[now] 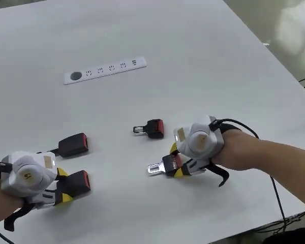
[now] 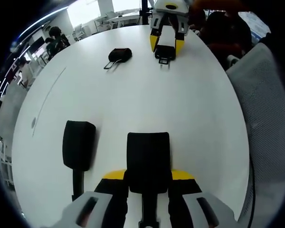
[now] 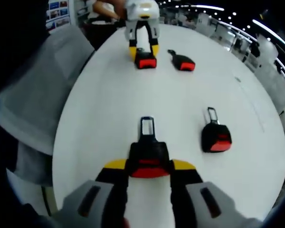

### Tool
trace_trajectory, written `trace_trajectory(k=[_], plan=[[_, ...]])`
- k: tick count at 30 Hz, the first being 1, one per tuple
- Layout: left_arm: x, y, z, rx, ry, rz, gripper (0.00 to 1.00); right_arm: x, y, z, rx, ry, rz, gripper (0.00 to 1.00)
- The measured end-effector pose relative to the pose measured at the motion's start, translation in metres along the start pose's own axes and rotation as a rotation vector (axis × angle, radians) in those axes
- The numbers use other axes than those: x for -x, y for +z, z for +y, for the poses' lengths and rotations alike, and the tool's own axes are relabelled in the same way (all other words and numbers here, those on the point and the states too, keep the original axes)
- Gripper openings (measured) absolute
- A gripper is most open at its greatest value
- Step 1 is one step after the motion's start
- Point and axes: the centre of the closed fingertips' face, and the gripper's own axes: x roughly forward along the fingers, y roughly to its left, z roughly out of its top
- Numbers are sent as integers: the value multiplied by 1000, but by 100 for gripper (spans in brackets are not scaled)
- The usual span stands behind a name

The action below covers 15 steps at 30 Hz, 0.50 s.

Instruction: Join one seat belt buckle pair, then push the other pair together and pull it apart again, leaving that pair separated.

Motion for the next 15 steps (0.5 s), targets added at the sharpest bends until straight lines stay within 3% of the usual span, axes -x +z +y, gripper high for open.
trace_trajectory(k=[8, 15], plan=[[-1, 1, 1, -21, -9, 6, 33, -3, 5, 0, -3, 2, 3, 33], [-3, -2, 5, -21, -9, 6, 33, -15, 26, 3, 4, -1, -32, 33]])
